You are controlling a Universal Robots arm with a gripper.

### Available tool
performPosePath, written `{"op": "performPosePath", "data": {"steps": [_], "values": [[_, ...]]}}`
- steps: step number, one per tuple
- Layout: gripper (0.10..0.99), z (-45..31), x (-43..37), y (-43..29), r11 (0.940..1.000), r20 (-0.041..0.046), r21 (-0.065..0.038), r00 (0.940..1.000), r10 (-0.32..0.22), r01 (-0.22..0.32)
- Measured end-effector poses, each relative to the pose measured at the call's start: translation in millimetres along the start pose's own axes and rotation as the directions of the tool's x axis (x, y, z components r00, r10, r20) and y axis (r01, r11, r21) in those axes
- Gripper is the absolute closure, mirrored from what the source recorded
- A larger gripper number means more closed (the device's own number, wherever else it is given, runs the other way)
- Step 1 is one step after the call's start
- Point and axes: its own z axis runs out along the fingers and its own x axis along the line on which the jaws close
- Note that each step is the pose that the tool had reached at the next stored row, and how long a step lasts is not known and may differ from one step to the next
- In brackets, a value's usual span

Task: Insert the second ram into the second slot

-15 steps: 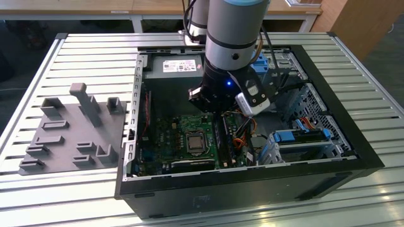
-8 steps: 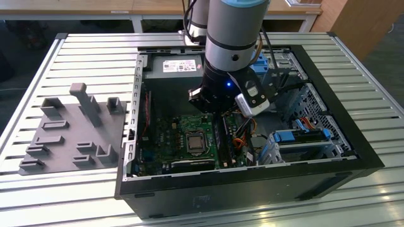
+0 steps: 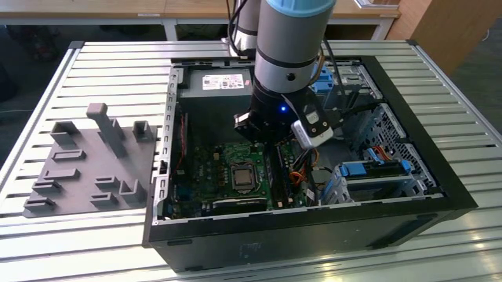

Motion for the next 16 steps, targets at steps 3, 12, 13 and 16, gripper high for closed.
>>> {"op": "performPosePath", "data": {"steps": [3,12,13,16], "values": [[0.949,0.9,-0.1,0.0,1.0000,-0.0002,0.003,1.0000,0.000,0.000],[0.949,8.8,-0.1,-0.7,1.0000,-0.0016,0.008,1.0000,0.000,0.000],[0.949,9.4,-0.1,-0.8,1.0000,-0.0017,0.008,1.0000,0.000,0.000],[0.949,9.8,-0.1,-0.8,1.0000,-0.0018,0.008,1.0000,0.000,0.000]]}}
